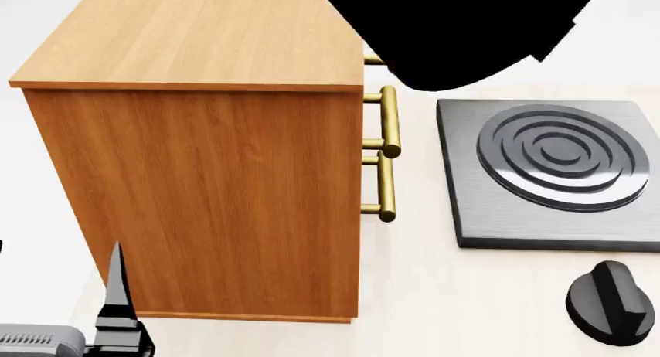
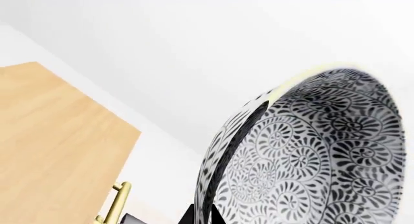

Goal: Put the bowl on the top of the cabinet.

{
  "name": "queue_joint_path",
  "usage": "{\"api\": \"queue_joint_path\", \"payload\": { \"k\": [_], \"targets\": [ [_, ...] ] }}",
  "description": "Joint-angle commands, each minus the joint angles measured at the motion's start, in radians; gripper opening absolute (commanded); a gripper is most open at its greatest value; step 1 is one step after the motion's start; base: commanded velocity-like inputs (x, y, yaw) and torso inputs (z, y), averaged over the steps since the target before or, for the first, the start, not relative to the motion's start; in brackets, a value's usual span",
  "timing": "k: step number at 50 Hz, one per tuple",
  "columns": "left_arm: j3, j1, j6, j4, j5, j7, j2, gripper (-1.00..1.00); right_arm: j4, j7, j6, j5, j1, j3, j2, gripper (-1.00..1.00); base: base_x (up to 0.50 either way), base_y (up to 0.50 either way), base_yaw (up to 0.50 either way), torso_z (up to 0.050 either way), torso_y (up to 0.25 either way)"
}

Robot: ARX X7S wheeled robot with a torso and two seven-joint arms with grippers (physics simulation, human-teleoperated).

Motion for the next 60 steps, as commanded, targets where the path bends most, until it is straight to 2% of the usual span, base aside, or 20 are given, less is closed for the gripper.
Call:
{"api": "queue_joint_path", "payload": {
  "k": [1,18,39,60],
  "targets": [
    [-0.008,0.005,0.012,-0.009,-0.01,0.001,-0.004,1.0,-0.053,0.01,-0.025,-0.022,-0.033,-0.017,-0.056,-1.0,0.0,0.0,0.0,0.0,0.0],
    [-0.007,0.01,0.014,-0.005,-0.013,-0.004,-0.008,1.0,-0.111,0.047,-0.063,0.008,-0.071,-0.019,-0.094,-1.0,0.0,0.0,0.0,0.0,0.001],
    [-0.013,0.015,0.048,-0.045,-0.019,-0.001,-0.011,1.0,-0.111,-0.071,-0.133,-0.141,-0.16,-0.081,-0.082,-1.0,0.0,0.0,0.0,0.0,0.0],
    [-0.015,0.015,0.064,-0.068,-0.029,0.002,-0.012,1.0,-0.035,-0.156,-0.19,-0.268,-0.221,-0.171,-0.136,-1.0,0.0,0.0,0.0,0.0,0.0]
  ]
}}
